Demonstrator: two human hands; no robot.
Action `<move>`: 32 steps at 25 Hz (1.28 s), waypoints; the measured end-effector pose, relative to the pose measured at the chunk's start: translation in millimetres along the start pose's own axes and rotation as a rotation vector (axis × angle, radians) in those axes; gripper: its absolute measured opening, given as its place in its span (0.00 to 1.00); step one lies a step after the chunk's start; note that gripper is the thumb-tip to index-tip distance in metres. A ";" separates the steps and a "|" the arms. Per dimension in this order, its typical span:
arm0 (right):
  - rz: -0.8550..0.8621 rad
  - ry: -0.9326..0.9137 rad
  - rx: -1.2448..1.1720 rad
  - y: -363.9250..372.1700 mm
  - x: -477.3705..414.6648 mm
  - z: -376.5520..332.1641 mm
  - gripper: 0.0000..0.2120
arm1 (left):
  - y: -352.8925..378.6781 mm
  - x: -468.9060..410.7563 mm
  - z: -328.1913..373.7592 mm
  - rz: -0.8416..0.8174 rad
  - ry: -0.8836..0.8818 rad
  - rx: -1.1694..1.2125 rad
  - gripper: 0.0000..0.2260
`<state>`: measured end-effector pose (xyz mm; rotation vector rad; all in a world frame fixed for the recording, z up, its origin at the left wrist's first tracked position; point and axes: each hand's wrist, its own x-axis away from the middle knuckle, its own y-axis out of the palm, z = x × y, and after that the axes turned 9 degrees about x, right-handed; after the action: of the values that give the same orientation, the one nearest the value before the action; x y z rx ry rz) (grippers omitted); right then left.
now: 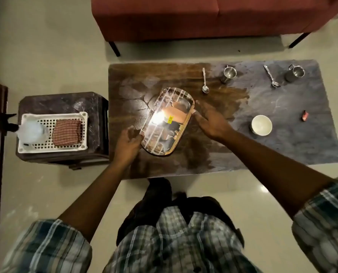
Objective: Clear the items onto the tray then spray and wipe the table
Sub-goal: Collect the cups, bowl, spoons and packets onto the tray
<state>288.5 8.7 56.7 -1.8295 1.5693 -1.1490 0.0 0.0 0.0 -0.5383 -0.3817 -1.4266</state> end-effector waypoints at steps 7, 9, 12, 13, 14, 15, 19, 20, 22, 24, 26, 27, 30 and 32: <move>-0.162 0.082 0.071 34.1 -99.1 65.3 0.22 | 31.7 -41.3 -81.3 0.211 -0.536 0.284 0.25; -0.160 0.072 0.115 49.3 -128.4 84.8 0.21 | 43.9 -54.2 -105.8 0.247 -0.541 0.298 0.23; -0.162 0.071 0.132 72.9 -173.0 105.1 0.18 | 58.3 -70.8 -132.9 0.306 -0.465 0.289 0.18; -0.146 0.081 0.128 82.1 -187.1 112.3 0.19 | 61.3 -76.1 -139.8 0.339 -0.432 0.286 0.16; -0.130 0.089 0.131 89.7 -199.8 117.7 0.20 | 63.6 -80.4 -146.8 0.367 -0.406 0.299 0.14; -0.119 0.088 0.141 96.7 -212.4 123.1 0.23 | 65.2 -83.5 -152.3 0.388 -0.384 0.314 0.13; -0.103 0.090 0.108 115.0 -250.3 137.0 0.26 | 69.8 -83.6 -162.3 0.377 -0.290 0.331 0.14; -0.088 0.095 0.087 116.1 -254.2 139.3 0.24 | 69.1 -82.6 -161.7 0.377 -0.265 0.335 0.15; -0.050 0.101 0.012 112.1 -252.2 145.8 0.20 | 64.5 -84.1 -154.5 0.384 -0.211 0.327 0.17; -0.007 0.102 -0.070 99.7 -230.0 153.4 0.16 | 53.7 -89.7 -142.1 0.364 -0.147 0.290 0.18; 0.047 0.141 -0.155 87.9 -191.8 166.0 0.13 | 42.1 -98.2 -128.5 0.314 -0.093 0.237 0.19; 0.076 0.191 -0.206 85.6 -168.1 174.6 0.12 | 37.7 -102.2 -122.1 0.293 -0.066 0.198 0.19; 0.136 0.418 -0.379 90.3 -88.1 208.1 0.11 | 40.9 -111.6 -113.1 0.191 -0.009 0.047 0.19; 0.174 0.549 -0.422 98.8 -38.9 228.9 0.12 | 53.3 -110.2 -114.8 0.092 0.015 -0.027 0.19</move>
<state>421.4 -15.8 -156.5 -1.6449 2.3855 -1.3938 32.1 29.3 -162.1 -0.5598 -0.3222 -1.3482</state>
